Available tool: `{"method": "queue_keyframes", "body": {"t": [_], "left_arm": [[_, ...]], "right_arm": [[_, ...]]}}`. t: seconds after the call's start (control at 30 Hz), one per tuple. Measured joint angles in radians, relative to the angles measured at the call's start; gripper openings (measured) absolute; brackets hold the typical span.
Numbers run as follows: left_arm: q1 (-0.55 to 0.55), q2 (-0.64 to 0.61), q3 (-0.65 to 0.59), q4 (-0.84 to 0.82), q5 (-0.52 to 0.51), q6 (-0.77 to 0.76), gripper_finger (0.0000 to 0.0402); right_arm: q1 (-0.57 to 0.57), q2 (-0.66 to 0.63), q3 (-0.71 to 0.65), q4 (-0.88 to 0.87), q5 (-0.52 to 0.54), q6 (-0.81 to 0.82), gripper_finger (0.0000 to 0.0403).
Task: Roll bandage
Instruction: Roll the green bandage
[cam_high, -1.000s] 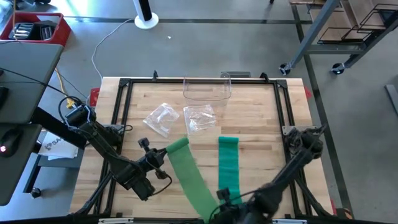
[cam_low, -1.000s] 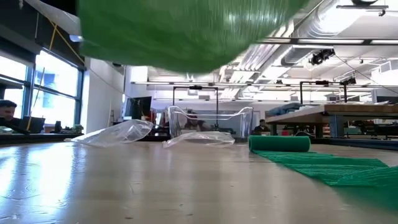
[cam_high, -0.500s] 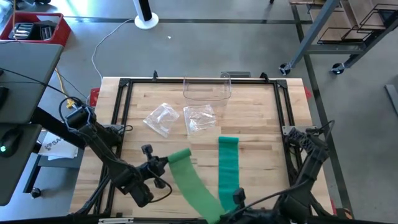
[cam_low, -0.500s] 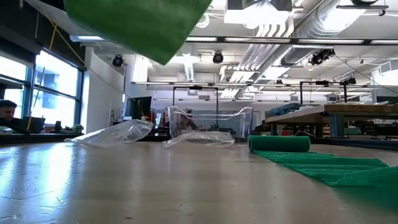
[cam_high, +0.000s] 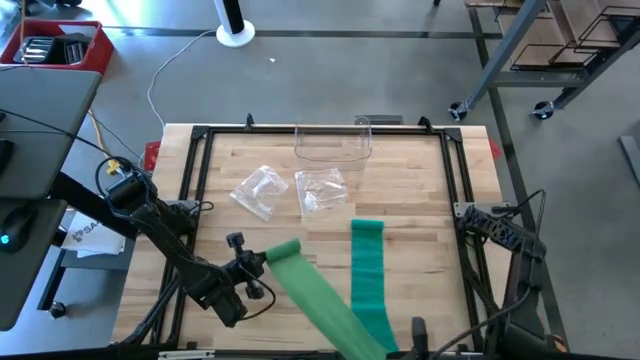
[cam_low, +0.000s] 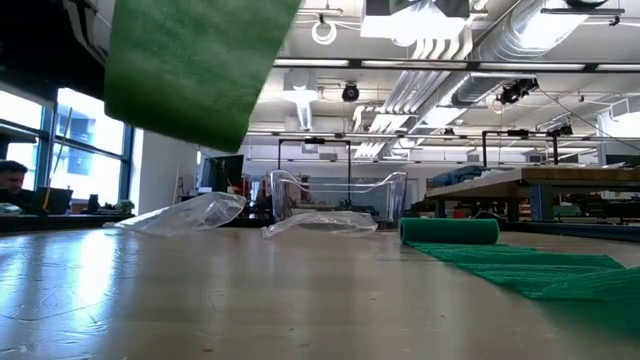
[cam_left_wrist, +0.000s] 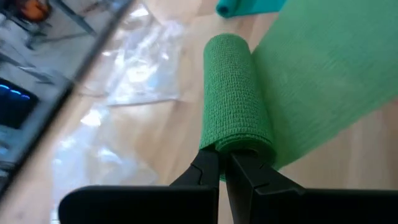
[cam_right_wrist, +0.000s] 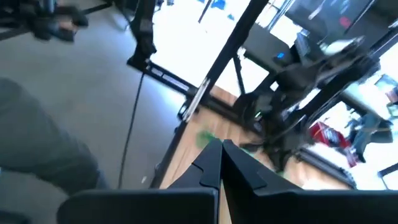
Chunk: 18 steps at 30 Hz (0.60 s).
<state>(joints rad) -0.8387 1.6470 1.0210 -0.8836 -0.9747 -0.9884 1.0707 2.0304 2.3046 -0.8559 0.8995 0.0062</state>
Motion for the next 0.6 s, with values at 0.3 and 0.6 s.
{"method": "queue_keyframes", "body": {"t": [0.3, 0.6], "left_arm": [[0.0, 0.0, -0.045, 0.309, 0.027, 0.187, 0.0001], [0.0, 0.0, -0.045, 0.407, 0.048, 0.268, 0.0001]], "right_arm": [[-0.026, 0.0, 0.006, 0.18, 0.184, -0.296, 0.0], [-0.112, -0.057, 0.039, 0.335, 0.279, -0.582, 0.0]]}}
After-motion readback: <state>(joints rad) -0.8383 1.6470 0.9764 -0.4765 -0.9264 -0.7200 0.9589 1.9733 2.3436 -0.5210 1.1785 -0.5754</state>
